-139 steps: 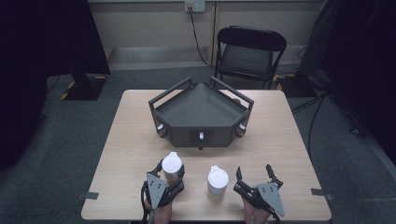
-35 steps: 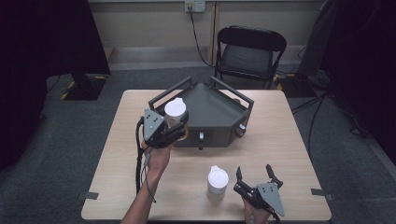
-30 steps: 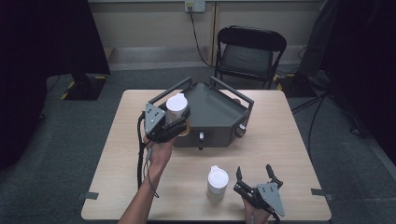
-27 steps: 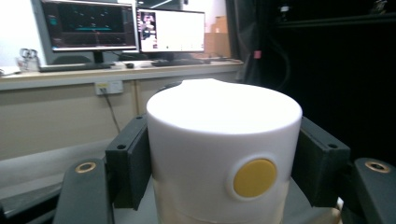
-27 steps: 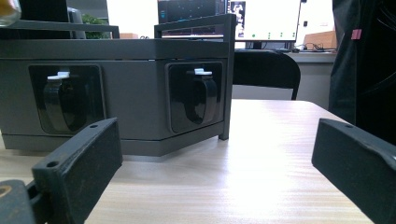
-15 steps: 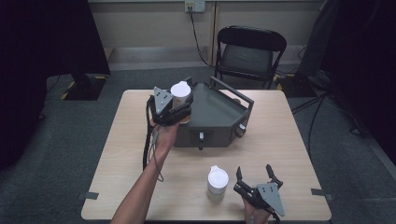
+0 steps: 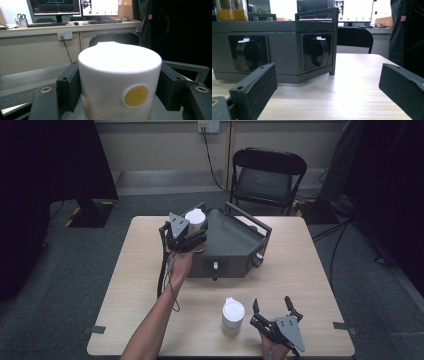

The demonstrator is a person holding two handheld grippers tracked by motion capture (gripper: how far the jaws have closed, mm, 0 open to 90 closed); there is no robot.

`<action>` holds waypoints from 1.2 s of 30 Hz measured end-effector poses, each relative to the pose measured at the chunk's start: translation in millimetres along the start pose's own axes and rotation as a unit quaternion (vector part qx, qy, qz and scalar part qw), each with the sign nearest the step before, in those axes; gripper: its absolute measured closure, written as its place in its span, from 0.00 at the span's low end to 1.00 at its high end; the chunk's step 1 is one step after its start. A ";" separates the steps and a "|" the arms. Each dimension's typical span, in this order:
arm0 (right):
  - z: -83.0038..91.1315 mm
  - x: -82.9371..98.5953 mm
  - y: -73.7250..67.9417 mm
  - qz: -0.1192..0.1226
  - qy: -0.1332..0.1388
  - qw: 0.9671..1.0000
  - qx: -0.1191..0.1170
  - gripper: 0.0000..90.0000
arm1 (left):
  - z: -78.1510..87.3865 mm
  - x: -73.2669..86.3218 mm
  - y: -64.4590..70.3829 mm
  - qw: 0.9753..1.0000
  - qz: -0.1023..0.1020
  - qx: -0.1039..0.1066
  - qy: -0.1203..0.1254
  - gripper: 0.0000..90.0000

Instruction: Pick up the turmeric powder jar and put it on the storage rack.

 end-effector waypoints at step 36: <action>0.0 0.0 0.1 0.000 0.000 1.000 0.000 0.00 | 3.8 9.5 5.8 1.000 0.011 -0.012 0.001 0.33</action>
Point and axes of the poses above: each handheld gripper's, and its own axes: z roughly backward along the jaws, x roughly out of its underside, y roughly to its right, the point moved 6 cm from there along -z, roughly forward along the jaws, and after that the axes turned 13 degrees about -x, right-handed, at the moved point
